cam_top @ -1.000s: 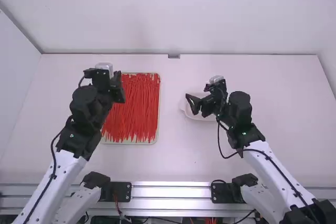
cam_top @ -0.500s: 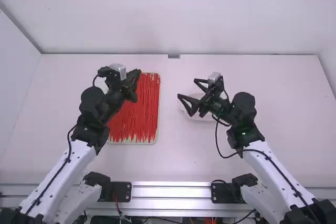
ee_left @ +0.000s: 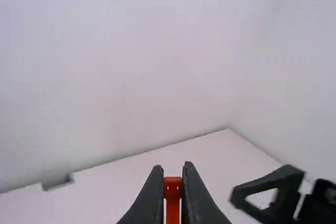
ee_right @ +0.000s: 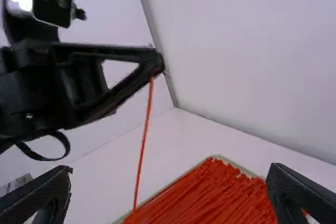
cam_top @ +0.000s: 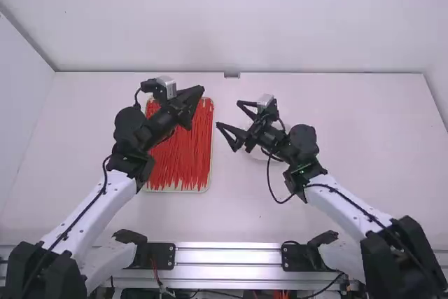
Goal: Fasten the cable tie
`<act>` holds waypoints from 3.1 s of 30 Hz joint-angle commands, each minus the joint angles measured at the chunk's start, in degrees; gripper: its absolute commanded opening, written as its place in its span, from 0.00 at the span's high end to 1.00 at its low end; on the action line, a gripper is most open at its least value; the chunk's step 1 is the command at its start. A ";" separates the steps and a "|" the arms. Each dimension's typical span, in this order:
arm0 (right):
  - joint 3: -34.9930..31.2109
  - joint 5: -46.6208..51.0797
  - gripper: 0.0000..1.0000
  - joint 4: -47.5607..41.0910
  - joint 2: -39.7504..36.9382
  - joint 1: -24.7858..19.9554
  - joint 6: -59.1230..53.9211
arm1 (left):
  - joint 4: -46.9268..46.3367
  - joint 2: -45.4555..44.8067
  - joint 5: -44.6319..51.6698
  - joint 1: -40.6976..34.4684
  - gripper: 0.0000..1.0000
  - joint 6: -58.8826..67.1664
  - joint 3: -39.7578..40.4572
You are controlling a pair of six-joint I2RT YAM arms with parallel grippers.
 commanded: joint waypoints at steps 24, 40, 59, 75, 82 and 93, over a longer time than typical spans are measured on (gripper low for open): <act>8.61 -2.99 0.20 -2.82 8.70 0.94 4.48 | 5.97 3.93 1.22 -4.17 0.98 -2.78 1.49; 8.61 -3.63 0.44 -2.40 8.70 2.54 4.39 | 6.99 3.93 -0.83 -6.88 0.98 -4.28 1.49; 8.61 -6.60 1.00 -2.60 8.70 0.79 4.52 | 6.78 3.93 -2.21 -6.34 0.62 -2.54 1.49; 8.61 -30.05 1.00 10.38 8.68 -12.22 12.92 | 6.71 4.46 30.25 8.94 0.04 -2.01 8.83; 8.61 -30.71 1.00 15.72 8.70 -12.85 15.45 | 2.19 10.82 47.69 8.92 0.06 -1.05 20.28; 10.54 -30.71 1.00 15.41 8.70 -10.19 15.37 | 8.85 21.77 60.89 6.62 0.16 -2.05 27.45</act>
